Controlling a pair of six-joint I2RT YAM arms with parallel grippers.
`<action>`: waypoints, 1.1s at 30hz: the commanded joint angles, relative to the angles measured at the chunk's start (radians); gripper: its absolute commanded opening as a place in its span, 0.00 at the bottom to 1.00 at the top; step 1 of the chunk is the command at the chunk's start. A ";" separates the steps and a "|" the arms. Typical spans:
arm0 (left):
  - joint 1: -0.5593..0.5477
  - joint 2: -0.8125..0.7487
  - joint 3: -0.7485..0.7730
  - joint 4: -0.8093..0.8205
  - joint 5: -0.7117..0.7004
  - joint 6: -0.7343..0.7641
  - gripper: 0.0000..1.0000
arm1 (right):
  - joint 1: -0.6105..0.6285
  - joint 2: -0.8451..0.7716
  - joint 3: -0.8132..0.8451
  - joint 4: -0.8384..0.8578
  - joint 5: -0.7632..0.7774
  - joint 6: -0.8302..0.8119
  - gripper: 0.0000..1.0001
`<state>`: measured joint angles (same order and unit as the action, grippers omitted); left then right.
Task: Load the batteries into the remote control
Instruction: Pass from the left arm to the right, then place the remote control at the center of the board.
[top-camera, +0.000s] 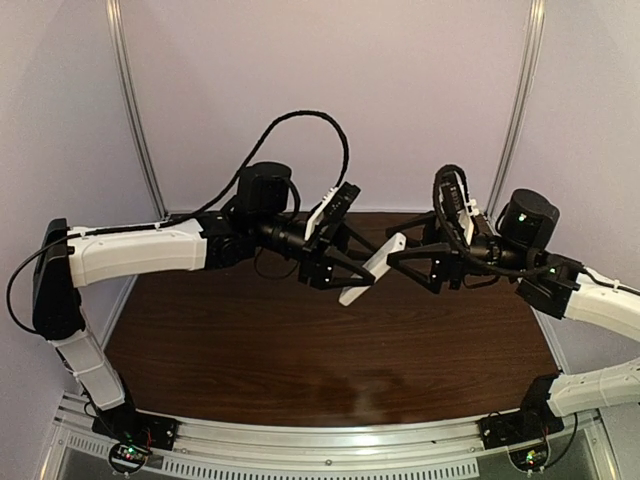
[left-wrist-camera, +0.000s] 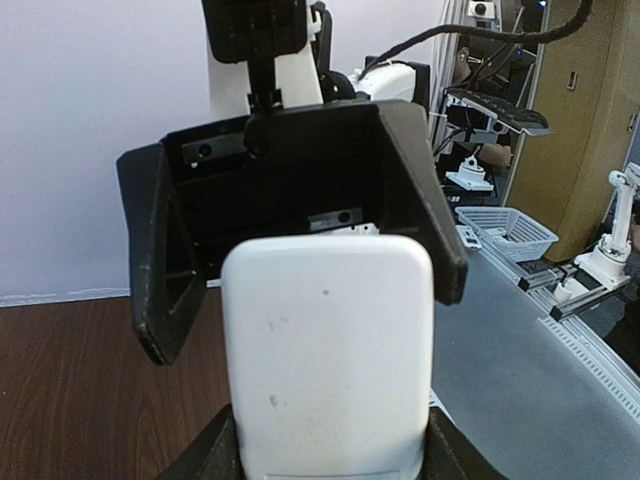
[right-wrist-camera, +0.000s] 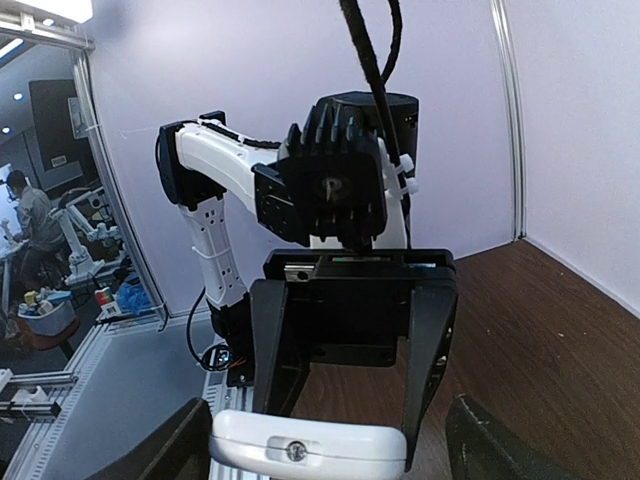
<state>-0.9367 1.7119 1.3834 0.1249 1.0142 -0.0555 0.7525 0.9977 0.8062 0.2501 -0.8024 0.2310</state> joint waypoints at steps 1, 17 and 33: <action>0.007 -0.029 -0.021 0.135 0.031 -0.065 0.30 | 0.031 0.012 0.036 -0.006 0.049 -0.029 0.76; 0.007 -0.030 -0.053 0.196 -0.042 -0.098 0.42 | 0.053 0.007 0.039 -0.021 0.128 -0.030 0.36; 0.201 -0.283 -0.293 0.085 -0.343 -0.143 0.97 | 0.036 0.209 0.289 -0.628 0.410 -0.076 0.12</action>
<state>-0.7593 1.4883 1.1427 0.2352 0.8124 -0.1806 0.7944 1.1255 1.0084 -0.1265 -0.5182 0.1780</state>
